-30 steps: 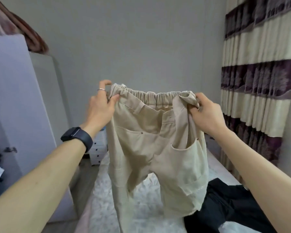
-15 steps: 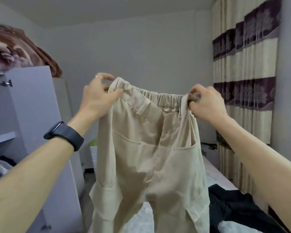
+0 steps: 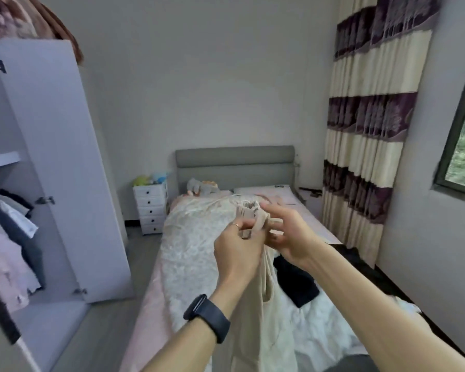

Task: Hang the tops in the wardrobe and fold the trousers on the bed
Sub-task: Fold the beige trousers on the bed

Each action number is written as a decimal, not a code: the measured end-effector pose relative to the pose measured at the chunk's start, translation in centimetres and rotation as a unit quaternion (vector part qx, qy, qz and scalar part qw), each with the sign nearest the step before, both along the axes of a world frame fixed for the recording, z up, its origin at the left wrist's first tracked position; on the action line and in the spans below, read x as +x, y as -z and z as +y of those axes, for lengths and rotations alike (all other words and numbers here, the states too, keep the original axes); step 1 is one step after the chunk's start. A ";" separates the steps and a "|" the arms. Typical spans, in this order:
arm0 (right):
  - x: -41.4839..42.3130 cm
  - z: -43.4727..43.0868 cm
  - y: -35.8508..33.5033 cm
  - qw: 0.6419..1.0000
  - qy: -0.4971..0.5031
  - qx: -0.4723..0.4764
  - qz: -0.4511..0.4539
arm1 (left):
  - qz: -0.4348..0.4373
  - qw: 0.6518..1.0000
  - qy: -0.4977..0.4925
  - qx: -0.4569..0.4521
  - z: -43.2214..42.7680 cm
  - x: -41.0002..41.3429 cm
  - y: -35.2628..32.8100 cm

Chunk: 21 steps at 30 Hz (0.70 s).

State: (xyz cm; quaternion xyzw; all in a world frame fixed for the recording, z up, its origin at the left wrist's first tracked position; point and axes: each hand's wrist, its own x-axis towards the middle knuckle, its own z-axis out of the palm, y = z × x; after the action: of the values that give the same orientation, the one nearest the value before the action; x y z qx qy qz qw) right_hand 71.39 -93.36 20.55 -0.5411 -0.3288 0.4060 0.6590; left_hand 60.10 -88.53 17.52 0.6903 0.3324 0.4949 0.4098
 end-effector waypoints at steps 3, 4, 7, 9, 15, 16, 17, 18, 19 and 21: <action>-0.5 -2.7 1.1 0.993 0.004 0.013 -0.120 | -0.092 0.975 0.151 -0.136 -2.5 -1.0 1.3; -0.3 -3.6 1.3 0.990 0.025 0.010 -0.137 | -0.134 0.951 0.202 -0.192 -3.0 -1.3 1.5; 0.4 -6.3 1.2 0.987 0.042 0.003 -0.155 | -0.152 0.906 0.282 -0.278 -3.4 -2.6 1.0; 1.1 -8.1 0.8 0.989 0.000 0.028 -0.146 | -0.119 0.941 0.231 -0.219 -2.4 -3.9 0.5; 4.5 -13.7 -3.1 0.981 -0.163 0.065 -0.079 | -0.011 0.984 0.115 -0.136 -0.2 -3.3 -2.5; 4.9 -14.2 -3.4 0.979 -0.178 0.072 -0.074 | 0.018 0.971 0.173 -0.161 -0.8 -2.3 -2.7; 5.1 -14.2 -3.6 0.978 -0.177 0.080 -0.076 | 0.026 0.947 0.233 -0.218 -1.0 -1.5 -2.9; 5.3 -14.4 -3.6 0.979 -0.164 0.089 -0.078 | 0.023 0.912 0.288 -0.290 -1.8 -0.8 -3.1; 5.5 -14.5 -3.4 0.981 -0.140 0.099 -0.089 | 0.017 0.874 0.332 -0.354 -2.7 -0.3 -3.2; 5.8 -14.6 -2.9 0.981 -0.073 0.110 -0.141 | 0.025 0.834 0.403 -0.376 -3.9 0.8 -2.6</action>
State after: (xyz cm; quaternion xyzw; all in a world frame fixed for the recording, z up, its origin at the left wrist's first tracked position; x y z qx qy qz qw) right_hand 77.20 -107.91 23.44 -0.4917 -0.4996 0.3339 0.6301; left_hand 60.94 -92.43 20.11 0.5680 0.1958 0.1056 0.7924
